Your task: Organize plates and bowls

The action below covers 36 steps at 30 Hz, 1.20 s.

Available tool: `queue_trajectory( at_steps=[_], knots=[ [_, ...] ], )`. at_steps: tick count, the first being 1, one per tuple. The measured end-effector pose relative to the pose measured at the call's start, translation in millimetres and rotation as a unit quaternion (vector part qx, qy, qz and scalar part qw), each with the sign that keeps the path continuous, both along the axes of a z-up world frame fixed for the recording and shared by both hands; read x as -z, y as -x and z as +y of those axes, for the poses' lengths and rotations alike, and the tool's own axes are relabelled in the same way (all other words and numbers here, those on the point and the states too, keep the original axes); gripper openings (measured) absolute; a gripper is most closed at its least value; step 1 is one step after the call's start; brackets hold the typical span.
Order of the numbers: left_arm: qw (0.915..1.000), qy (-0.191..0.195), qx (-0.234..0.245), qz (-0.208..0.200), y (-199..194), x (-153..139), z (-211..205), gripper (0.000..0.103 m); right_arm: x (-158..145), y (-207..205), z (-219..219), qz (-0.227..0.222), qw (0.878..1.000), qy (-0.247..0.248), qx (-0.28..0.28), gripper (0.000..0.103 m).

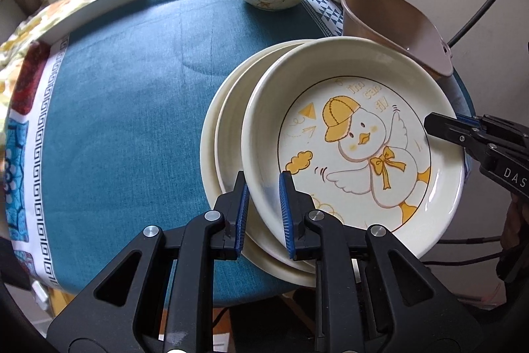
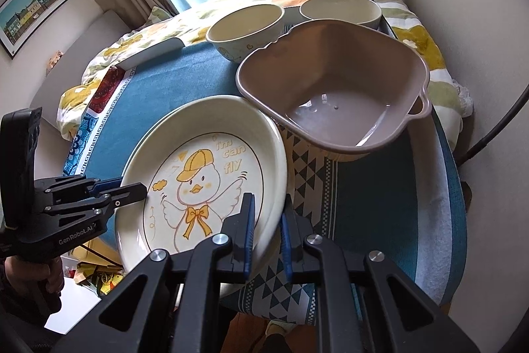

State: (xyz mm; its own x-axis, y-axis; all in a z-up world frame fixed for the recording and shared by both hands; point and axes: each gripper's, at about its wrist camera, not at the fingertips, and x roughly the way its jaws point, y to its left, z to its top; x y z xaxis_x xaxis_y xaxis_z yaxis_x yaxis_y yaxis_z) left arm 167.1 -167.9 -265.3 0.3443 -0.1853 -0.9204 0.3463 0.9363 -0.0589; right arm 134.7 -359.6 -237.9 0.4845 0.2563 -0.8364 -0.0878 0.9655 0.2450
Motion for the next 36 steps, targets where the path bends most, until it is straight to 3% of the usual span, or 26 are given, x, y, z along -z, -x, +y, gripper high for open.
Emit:
queue_trajectory(
  at_steps=[5, 22, 36],
  knots=[
    [0.9987, -0.043, 0.015, -0.023, 4.4, -2.1, -10.3, 0.017, -1.7, -0.8, 0.7, -0.003, 1.0, 0.005, 0.003, 0.013],
    [0.992, -0.109, 0.025, -0.058, 16.6, -6.4, -23.7, 0.017, 0.0, -5.1, 4.5, -0.005, 1.0, 0.013, 0.0, 0.013],
    [0.9908, -0.116, 0.019, -0.067, 18.6, -9.0, -20.1, 0.017, 4.6, -10.5, 5.7, 0.002, 1.0, 0.018, -0.002, 0.013]
  ],
)
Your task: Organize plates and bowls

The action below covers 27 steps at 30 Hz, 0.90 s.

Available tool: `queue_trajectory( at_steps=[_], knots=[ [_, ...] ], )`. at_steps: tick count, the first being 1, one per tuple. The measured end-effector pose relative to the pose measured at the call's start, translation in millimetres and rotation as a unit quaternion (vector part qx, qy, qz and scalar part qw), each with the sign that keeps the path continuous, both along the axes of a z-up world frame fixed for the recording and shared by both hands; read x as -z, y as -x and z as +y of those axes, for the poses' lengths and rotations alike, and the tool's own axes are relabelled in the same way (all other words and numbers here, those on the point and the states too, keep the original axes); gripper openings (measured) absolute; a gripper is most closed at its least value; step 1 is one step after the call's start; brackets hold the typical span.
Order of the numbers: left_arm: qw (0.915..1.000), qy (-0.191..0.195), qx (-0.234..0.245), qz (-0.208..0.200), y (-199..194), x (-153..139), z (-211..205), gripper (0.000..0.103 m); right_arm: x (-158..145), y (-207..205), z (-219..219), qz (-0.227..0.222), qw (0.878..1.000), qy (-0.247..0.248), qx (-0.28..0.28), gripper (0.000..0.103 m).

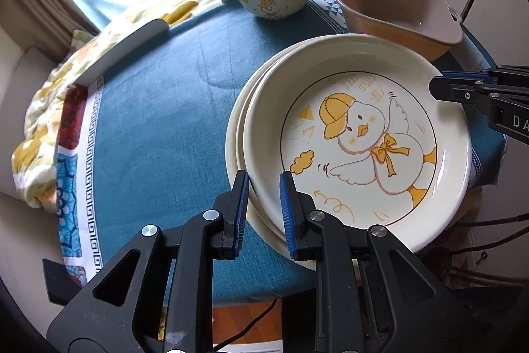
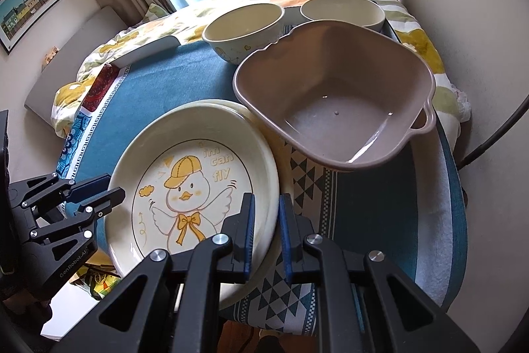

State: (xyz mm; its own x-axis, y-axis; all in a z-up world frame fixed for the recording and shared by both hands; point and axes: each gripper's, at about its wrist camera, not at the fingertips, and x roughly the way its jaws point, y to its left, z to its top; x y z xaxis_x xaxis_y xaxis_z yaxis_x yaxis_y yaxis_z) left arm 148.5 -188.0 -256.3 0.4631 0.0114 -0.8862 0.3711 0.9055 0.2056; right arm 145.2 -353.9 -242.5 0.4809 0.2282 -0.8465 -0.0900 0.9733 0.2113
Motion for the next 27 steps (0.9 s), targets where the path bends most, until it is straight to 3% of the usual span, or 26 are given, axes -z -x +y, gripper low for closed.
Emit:
queue_trajectory(
  at_steps=[5, 11, 12, 14, 15, 16, 17, 18, 19, 22, 27],
  knots=[
    [0.9997, 0.019, -0.006, 0.01, -2.2, -4.2, 4.0, 0.017, -3.5, 1.1, -3.2, 0.001, 1.0, -0.008, 0.004, 0.013],
    [0.9988, 0.047, -0.014, 0.003, -0.7, -33.8, 9.0, 0.017, -29.0, 11.8, -11.6, -0.01, 1.0, -0.028, 0.003, 0.013],
    [0.9985, 0.053, -0.015, 0.004, -1.2, -40.5, 8.9, 0.023, -34.5, 14.4, -13.9, -0.01, 0.999, -0.032, 0.004, 0.013],
    [0.998, 0.06, -0.019, -0.007, -2.0, -56.1, 7.9, 0.055, -46.4, 20.7, -21.0, -0.016, 0.999, -0.045, 0.011, 0.015],
    [0.9976, 0.065, -0.017, -0.018, -1.8, -65.3, 7.0, 0.086, -52.6, 25.1, -25.5, -0.022, 0.998, -0.051, 0.016, 0.019],
    [0.9966, 0.073, -0.011, -0.035, -1.0, -75.7, 5.2, 0.103, -57.8, 28.0, -29.8, -0.028, 0.998, -0.055, 0.024, 0.041],
    [0.9951, 0.082, -0.001, -0.054, 0.0, -85.8, 3.1, 0.103, -62.6, 31.2, -33.5, -0.035, 0.997, -0.057, 0.035, 0.078],
    [0.9941, 0.087, 0.011, -0.063, -1.6, -93.9, -0.7, 0.103, -66.4, 34.1, -37.8, -0.039, 0.996, -0.061, 0.046, 0.095],
    [0.9939, 0.089, 0.024, -0.061, -6.4, -99.3, -5.3, 0.103, -70.2, 36.4, -41.8, -0.042, 0.995, -0.068, 0.054, 0.103],
    [0.991, 0.114, 0.06, -0.035, -28.3, -106.5, -17.7, 0.103, -75.9, 40.0, -55.8, -0.04, 0.992, -0.075, 0.095, 0.103],
    [0.9781, 0.177, 0.103, 0.036, -83.5, -101.7, -30.4, 0.103, -78.7, 36.7, -77.3, -0.035, 0.979, -0.082, 0.185, 0.103]
  ],
)
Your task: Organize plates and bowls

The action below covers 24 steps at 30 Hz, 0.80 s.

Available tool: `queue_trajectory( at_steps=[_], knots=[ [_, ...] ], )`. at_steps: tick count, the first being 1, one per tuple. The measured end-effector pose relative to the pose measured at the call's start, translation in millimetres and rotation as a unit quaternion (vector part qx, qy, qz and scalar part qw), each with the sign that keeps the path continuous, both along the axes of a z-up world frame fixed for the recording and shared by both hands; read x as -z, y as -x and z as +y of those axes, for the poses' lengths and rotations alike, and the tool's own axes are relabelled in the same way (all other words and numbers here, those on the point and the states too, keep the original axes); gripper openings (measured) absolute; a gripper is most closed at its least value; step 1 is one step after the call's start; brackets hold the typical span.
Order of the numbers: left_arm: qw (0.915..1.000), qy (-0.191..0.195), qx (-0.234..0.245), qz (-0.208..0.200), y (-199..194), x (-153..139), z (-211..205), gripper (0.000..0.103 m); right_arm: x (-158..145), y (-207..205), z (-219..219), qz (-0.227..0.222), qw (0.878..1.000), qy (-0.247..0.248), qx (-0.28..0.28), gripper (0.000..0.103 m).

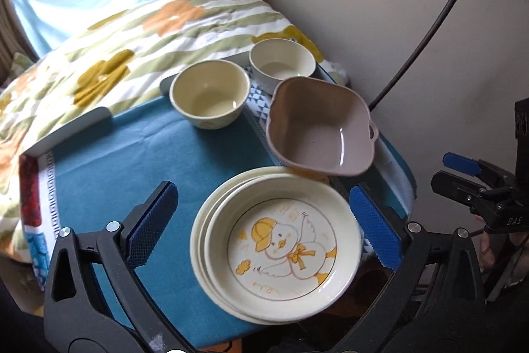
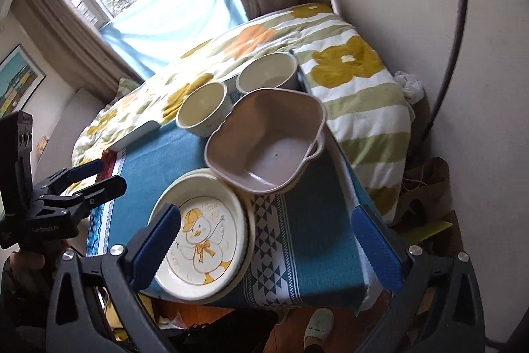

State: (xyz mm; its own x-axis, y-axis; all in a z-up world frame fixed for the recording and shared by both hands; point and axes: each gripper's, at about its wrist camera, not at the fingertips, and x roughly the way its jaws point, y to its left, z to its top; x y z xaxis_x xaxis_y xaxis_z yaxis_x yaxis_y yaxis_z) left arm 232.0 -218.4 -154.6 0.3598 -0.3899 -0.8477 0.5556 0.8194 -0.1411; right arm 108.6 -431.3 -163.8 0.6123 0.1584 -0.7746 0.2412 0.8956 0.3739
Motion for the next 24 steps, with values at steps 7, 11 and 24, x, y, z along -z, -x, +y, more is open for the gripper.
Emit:
queue_trajectory(
  at_steps=[7, 11, 24],
  knots=[
    [0.9929, 0.012, 0.07, 0.095, -67.2, 40.5, -31.2, 0.095, 23.2, -25.7, -17.8, 0.023, 0.992, -0.079, 0.091, 0.092],
    [0.9856, -0.004, 0.103, 0.134, -89.9, 73.2, -53.2, 0.075, 42.5, -47.8, -19.3, 0.046, 0.987, -0.088, 0.127, 0.07],
    [0.9769, -0.025, 0.15, 0.15, -123.3, 115.6, -90.2, 0.044, 89.2, -89.4, -23.9, 0.074, 0.975, -0.088, 0.19, 0.034]
  ],
)
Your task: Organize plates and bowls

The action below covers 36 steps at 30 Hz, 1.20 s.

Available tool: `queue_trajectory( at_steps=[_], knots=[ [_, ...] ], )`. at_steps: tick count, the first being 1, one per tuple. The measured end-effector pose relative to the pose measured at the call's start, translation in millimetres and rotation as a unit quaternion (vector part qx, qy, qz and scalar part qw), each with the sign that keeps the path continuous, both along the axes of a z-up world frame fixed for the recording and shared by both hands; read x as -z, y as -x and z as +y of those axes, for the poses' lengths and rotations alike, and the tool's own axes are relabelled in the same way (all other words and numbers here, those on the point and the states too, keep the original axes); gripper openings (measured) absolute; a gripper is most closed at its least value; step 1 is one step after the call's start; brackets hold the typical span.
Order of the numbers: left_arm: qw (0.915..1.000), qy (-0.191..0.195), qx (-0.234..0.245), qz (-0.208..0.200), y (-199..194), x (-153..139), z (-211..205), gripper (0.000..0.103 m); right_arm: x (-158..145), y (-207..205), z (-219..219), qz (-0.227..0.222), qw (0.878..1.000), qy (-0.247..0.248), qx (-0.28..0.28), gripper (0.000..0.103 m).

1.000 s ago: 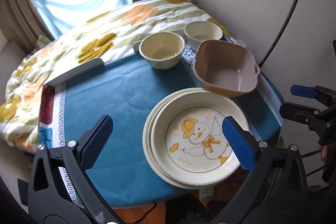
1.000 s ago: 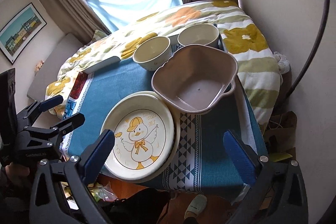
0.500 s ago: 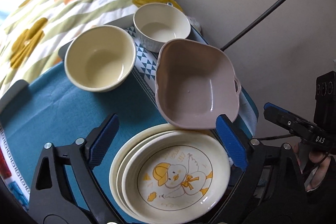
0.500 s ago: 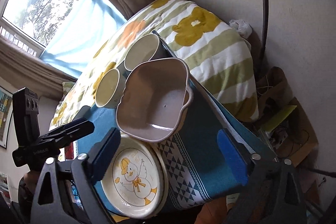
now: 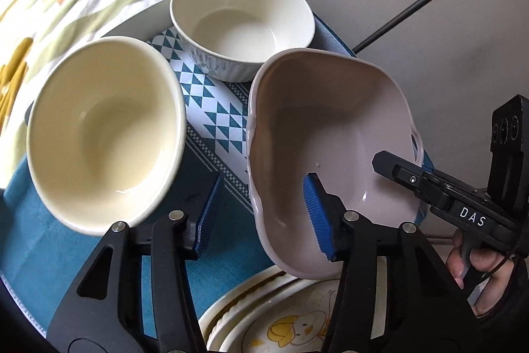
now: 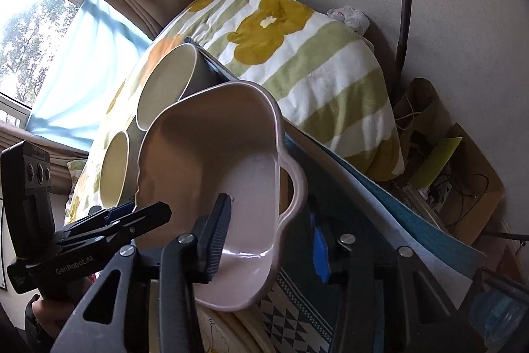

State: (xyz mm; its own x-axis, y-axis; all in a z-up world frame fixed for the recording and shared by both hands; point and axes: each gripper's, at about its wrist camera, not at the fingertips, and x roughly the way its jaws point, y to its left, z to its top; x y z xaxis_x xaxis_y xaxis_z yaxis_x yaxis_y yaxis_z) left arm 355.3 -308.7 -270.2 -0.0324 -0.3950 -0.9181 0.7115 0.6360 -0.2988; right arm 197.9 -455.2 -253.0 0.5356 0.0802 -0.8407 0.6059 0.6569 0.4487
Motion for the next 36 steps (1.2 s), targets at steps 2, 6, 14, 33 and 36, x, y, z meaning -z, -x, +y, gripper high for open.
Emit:
queue_trajectory(
  at_steps=[2, 6, 14, 33, 36],
  knots=[
    [1.0, -0.002, 0.001, 0.003, -1.2, 4.0, -1.3, 0.037, 2.8, -2.6, -1.0, 0.002, 1.0, 0.004, 0.005, 0.027],
    [0.9999, -0.005, 0.005, 0.011, -3.0, 11.3, -5.8, 0.013, 4.4, -7.3, 0.4, 0.016, 1.0, 0.022, 0.008, 0.014],
    [0.9999, 0.002, 0.011, -0.007, 2.7, 0.0, -7.1, 0.009, -0.7, -4.0, 2.2, 0.016, 0.999, 0.032, 0.008, 0.011],
    [0.9742, 0.035, -0.198, -0.102, 76.8, -130.9, 161.3, 0.009, -118.0, -6.3, 118.6, -0.087, 0.972, 0.066, -0.21, 0.011],
    [0.9604, 0.026, -0.255, -0.11, 98.9, -137.2, 210.9, 0.009, -122.0, -8.7, 159.8, -0.098, 0.956, 0.059, -0.27, 0.011]
  ],
)
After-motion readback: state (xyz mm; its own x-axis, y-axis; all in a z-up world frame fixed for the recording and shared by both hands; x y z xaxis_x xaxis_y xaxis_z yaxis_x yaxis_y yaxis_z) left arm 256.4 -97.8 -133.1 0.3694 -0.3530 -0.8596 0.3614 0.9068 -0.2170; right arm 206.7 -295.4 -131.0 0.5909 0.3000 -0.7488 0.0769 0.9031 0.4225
